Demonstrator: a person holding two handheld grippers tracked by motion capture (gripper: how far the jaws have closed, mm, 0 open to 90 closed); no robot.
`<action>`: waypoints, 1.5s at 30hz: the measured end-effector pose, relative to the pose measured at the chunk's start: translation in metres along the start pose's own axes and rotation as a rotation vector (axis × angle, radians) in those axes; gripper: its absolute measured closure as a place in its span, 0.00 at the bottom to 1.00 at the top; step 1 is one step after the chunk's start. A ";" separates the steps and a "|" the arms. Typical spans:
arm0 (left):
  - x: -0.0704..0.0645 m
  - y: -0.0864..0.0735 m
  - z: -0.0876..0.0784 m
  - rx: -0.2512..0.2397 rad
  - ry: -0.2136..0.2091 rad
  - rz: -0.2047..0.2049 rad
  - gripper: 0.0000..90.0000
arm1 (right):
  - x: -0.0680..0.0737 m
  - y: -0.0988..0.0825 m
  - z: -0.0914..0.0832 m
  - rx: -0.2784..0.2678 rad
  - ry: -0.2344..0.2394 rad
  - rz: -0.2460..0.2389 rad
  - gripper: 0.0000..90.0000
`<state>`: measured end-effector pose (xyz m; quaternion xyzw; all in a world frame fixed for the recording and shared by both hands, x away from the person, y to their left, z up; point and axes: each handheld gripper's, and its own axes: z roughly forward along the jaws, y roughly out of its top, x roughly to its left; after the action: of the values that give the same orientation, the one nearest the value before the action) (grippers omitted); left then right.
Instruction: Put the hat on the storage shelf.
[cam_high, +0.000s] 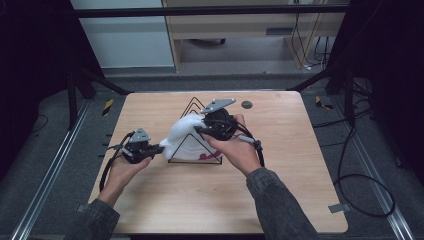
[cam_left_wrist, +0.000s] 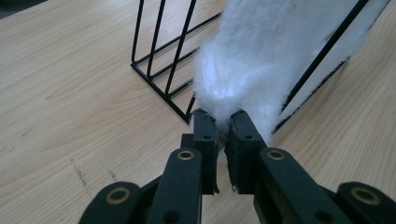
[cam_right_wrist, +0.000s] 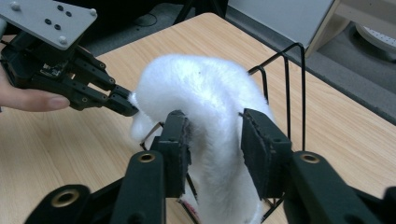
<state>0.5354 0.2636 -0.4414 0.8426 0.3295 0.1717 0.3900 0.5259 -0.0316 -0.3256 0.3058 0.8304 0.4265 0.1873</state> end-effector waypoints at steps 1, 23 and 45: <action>0.000 0.000 -0.001 -0.002 -0.002 -0.003 0.91 | 0.000 0.000 -0.001 0.000 -0.001 0.002 0.66; -0.001 0.002 -0.014 -0.002 0.047 -0.056 0.12 | -0.002 -0.002 -0.011 -0.020 -0.033 0.016 0.33; -0.018 -0.047 -0.029 -0.001 0.108 -0.064 0.06 | -0.029 -0.058 -0.061 -0.038 -0.174 0.048 0.12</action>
<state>0.4872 0.2894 -0.4594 0.8210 0.3767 0.2042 0.3773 0.4922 -0.1133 -0.3375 0.3578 0.7951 0.4184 0.2543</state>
